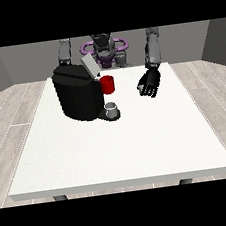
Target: Insert the coffee pod into the coffee machine and close the lid
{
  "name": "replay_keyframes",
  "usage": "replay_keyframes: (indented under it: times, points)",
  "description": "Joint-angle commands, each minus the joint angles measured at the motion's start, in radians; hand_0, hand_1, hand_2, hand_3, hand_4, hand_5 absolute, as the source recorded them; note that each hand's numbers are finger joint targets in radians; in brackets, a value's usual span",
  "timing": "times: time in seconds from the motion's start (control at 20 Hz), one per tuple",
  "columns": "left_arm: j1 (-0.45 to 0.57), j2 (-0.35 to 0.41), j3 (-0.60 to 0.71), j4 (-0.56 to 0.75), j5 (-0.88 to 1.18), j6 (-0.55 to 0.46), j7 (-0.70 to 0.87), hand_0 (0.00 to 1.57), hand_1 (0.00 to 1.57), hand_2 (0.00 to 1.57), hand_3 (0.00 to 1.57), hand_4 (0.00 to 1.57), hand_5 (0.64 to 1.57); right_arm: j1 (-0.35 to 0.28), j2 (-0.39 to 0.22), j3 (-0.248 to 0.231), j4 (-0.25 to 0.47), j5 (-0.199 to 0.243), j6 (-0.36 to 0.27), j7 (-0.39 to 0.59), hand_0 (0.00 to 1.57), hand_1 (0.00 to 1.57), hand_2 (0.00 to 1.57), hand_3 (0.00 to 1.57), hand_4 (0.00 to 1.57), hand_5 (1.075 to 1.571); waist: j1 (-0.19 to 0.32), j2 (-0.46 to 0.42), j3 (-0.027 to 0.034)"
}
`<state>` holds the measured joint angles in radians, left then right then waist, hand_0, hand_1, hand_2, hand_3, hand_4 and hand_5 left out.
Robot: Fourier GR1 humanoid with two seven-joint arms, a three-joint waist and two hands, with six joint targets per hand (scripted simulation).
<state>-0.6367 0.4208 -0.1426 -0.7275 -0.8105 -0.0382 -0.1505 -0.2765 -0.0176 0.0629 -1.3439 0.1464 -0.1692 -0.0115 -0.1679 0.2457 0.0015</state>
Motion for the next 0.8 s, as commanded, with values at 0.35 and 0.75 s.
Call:
replay_keyframes:
  times: [0.35, 0.75]
  points:
    - [-0.034, -0.054, 0.057, 0.033, 0.021, 0.020, -0.123, 1.37, 1.37, 1.37, 1.30, 0.48, 1.571, -0.012, -0.065, -0.073, 0.075, 0.018, -0.014, 0.027, 0.00, 0.00, 0.00, 0.00, 0.00, 1.571, 0.043, -0.045, -0.0019]
    - [-0.104, -0.067, 0.069, 0.013, 0.050, -0.200, -0.074, 1.40, 1.40, 1.39, 1.32, 0.50, 1.571, 0.048, -0.044, -0.060, 0.152, 0.037, -0.022, -0.005, 0.00, 0.00, 0.00, 0.00, 0.00, 1.571, 0.048, -0.157, -0.0014]
